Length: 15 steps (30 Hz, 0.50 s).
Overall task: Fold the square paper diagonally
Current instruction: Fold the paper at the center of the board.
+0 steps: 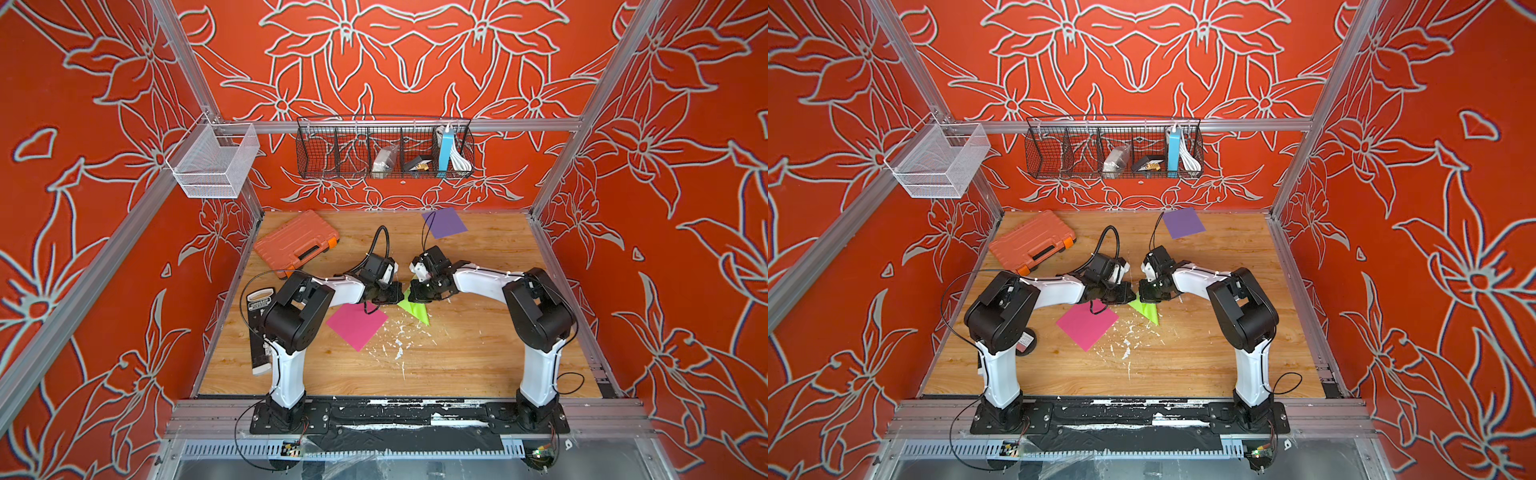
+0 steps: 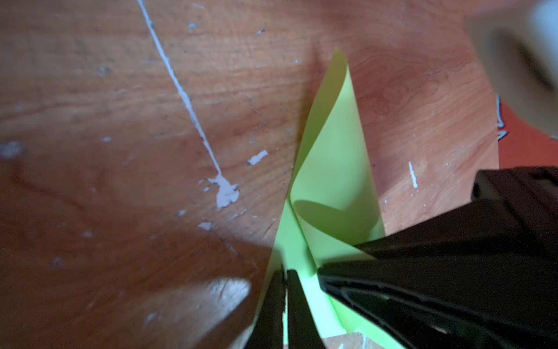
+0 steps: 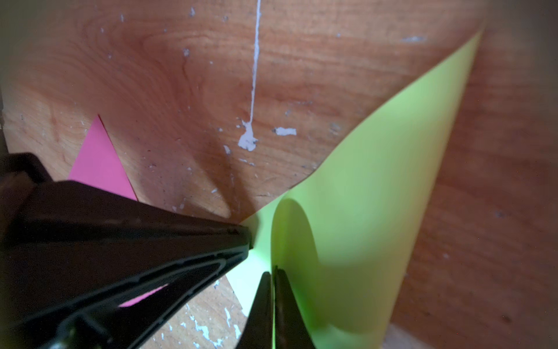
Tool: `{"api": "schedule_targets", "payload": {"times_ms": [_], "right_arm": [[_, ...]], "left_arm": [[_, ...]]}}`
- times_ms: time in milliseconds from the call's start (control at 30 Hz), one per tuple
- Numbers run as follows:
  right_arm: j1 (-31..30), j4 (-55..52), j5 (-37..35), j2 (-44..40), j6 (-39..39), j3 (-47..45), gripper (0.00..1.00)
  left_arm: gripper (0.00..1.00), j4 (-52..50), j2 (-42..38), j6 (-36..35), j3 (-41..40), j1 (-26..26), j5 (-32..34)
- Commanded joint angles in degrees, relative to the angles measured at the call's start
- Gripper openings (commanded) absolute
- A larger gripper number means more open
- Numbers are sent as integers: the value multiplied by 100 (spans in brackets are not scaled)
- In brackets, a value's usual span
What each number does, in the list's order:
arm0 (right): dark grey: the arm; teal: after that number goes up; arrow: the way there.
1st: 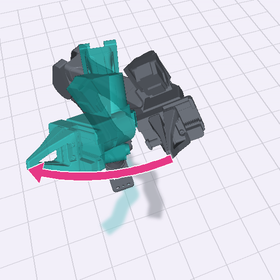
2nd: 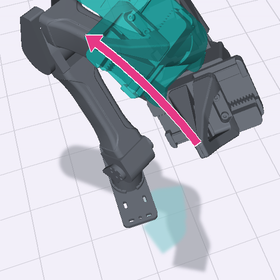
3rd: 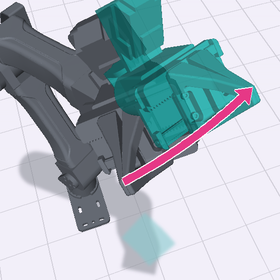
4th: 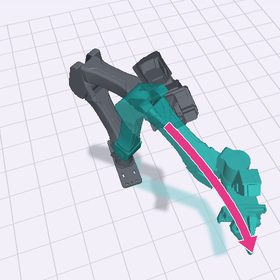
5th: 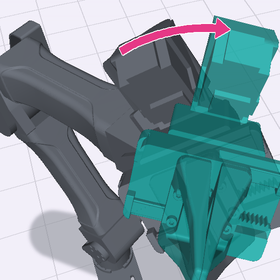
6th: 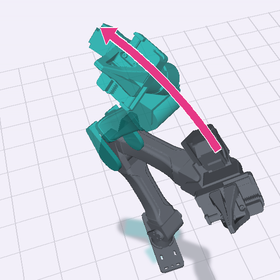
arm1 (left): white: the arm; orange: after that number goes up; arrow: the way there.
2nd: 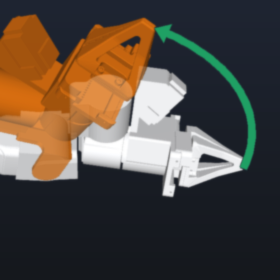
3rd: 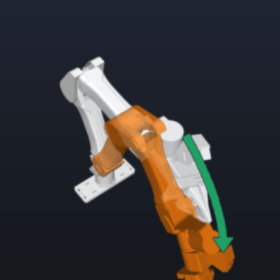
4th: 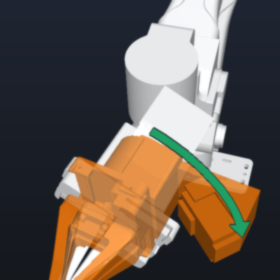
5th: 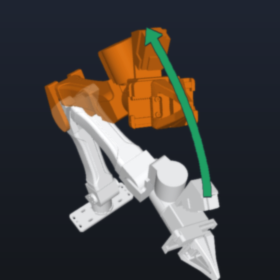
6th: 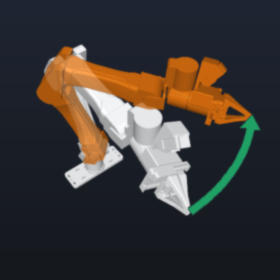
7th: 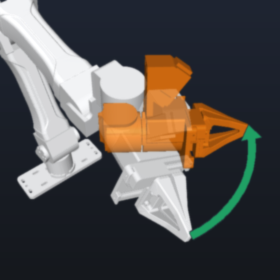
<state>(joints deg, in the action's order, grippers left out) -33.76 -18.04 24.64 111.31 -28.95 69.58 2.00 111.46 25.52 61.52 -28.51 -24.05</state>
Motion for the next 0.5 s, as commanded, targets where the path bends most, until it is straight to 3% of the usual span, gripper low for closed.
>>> {"api": "schedule_targets", "payload": {"times_ms": [0, 467], "right_arm": [[-52, -113, -47, 87, 82, 143, 8], [-57, -37, -3, 267, 32, 170, 12]], "left_arm": [[10, -262, -36, -76, -4, -32, 128], [10, -279, -36, -73, 0, -32, 136]]}}
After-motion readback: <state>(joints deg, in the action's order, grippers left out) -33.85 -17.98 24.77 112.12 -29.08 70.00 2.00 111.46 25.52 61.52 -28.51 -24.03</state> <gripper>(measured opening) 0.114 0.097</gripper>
